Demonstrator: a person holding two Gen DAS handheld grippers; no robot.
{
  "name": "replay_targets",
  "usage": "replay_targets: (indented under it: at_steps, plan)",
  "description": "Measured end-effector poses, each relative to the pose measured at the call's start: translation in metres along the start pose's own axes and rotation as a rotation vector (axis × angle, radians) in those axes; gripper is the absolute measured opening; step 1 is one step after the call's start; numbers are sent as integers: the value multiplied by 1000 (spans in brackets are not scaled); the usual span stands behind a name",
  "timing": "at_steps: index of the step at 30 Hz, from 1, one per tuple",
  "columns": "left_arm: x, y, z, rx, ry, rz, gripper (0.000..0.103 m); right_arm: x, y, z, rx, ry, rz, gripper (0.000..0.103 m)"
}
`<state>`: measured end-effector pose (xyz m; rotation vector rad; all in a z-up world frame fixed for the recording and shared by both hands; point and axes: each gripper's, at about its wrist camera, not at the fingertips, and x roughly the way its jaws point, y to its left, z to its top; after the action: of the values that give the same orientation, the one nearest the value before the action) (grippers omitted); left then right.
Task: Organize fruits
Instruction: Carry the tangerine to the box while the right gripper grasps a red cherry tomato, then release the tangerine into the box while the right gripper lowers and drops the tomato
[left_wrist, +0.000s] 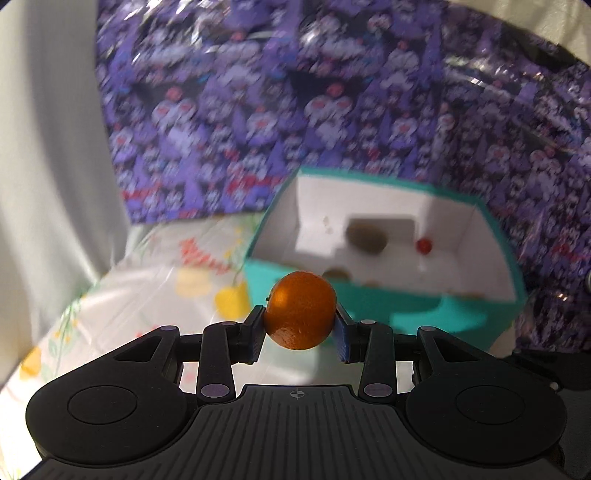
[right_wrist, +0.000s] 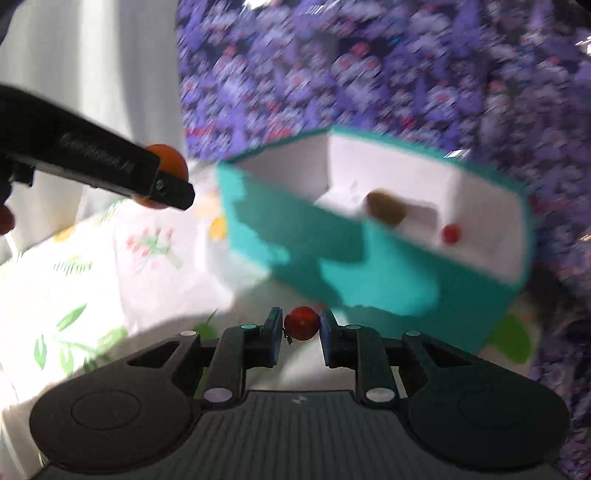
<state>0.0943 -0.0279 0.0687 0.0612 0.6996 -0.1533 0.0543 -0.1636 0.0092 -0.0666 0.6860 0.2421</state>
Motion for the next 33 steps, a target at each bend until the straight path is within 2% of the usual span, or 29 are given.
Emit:
replay_targets:
  at_steps: [4, 9, 19, 33]
  plan:
    - [17, -28, 30, 57, -19, 3, 42, -15, -22, 16, 37, -54, -68, 21]
    - [46, -51, 44, 82, -8, -37, 42, -23, -50, 27, 88, -86, -129, 21]
    - [86, -74, 43, 128, -5, -2, 42, -19, -69, 31, 128, -91, -185, 21]
    - [136, -74, 22, 138, 121, 17, 42, -8, -74, 37, 141, -81, -188, 21]
